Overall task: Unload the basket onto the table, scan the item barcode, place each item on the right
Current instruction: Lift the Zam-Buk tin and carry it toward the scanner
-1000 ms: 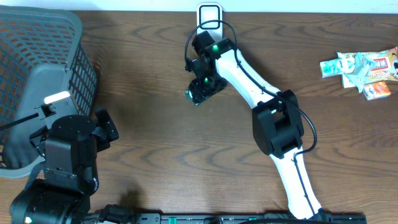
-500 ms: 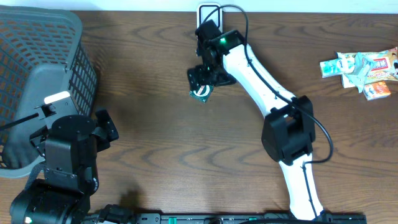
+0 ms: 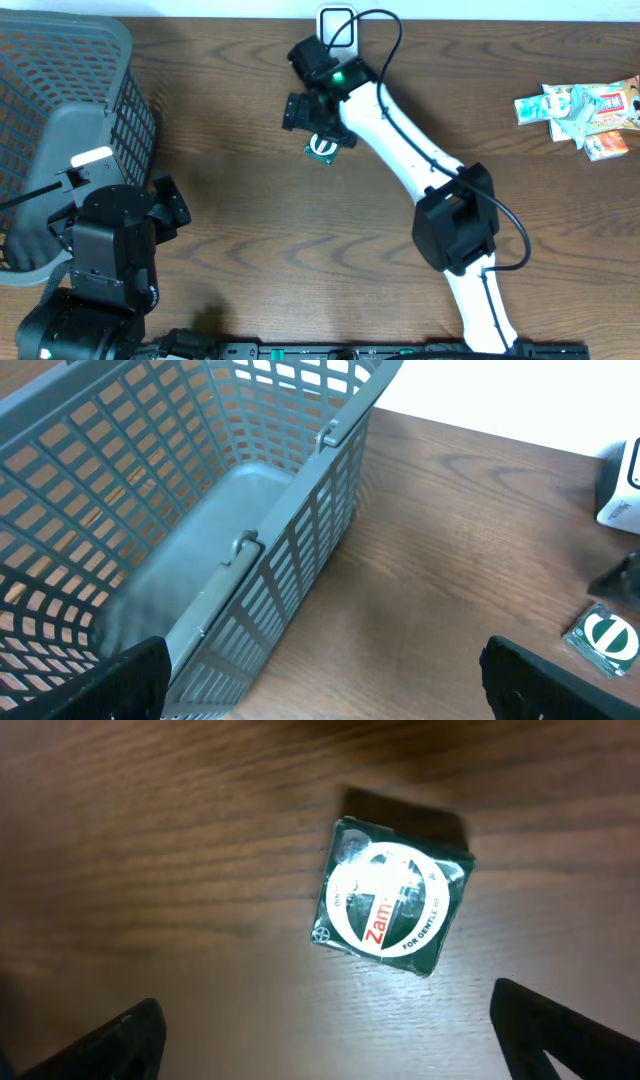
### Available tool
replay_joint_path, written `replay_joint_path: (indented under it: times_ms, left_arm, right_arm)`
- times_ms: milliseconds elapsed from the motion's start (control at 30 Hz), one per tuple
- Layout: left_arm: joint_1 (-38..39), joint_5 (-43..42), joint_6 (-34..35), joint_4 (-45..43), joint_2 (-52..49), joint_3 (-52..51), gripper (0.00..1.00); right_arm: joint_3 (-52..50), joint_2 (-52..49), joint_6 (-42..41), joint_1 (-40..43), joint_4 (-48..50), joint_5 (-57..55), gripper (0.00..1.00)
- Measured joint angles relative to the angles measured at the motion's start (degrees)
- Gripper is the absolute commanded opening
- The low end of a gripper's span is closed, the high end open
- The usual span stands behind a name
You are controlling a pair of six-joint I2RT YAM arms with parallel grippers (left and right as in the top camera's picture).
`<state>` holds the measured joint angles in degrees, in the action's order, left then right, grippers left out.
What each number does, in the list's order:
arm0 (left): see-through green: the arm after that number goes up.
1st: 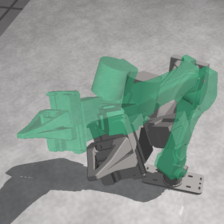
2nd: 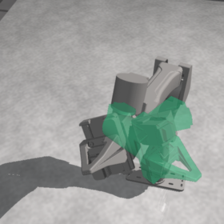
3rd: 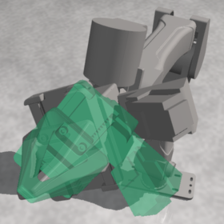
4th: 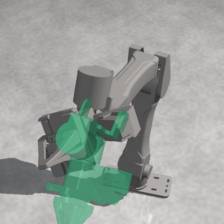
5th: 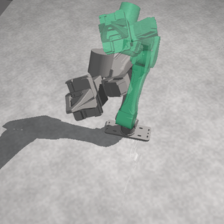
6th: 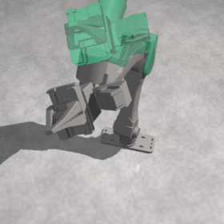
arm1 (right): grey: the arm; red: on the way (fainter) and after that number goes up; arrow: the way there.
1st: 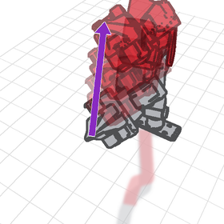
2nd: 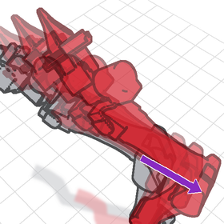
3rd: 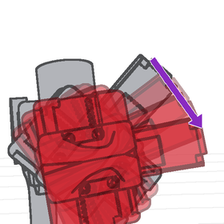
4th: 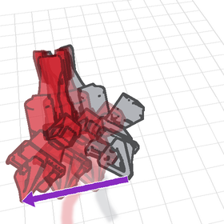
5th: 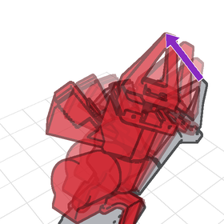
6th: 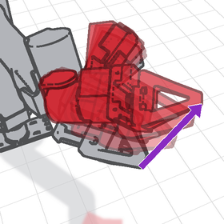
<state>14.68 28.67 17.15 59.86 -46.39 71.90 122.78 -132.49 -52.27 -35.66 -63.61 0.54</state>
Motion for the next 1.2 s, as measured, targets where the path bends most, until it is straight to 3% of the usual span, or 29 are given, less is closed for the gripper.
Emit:
replay_joint_path:
  times_ms: [233, 500, 667, 1033, 1200]
  left_arm:
    - [0.00, 0.00, -0.02, 0.00, 0.00, 0.00, 0.98]
    - [0.00, 0.00, -0.02, 0.00, 0.00, 0.00, 0.98]
    - [0.00, 0.00, 0.00, 0.00, 0.00, 0.00, 0.98]
    - [0.00, 0.00, -0.02, 0.00, 0.00, 0.00, 0.98]
    - [0.00, 0.00, 0.00, 0.00, 0.00, 0.00, 0.98]
  right_arm:
    - [0.00, -3.67, -7.72, -2.47, 1.90, -6.16, 0.99]
    - [0.00, -7.74, -8.17, -1.40, 1.49, -7.85, 0.99]
    - [0.00, -7.74, -5.99, -0.63, 1.25, -7.82, 0.90]
    - [0.00, -9.75, -3.30, -0.61, 0.59, -7.67, 0.85]
    - [0.13, -10.32, -2.25, -0.63, -1.33, -7.26, 0.72]
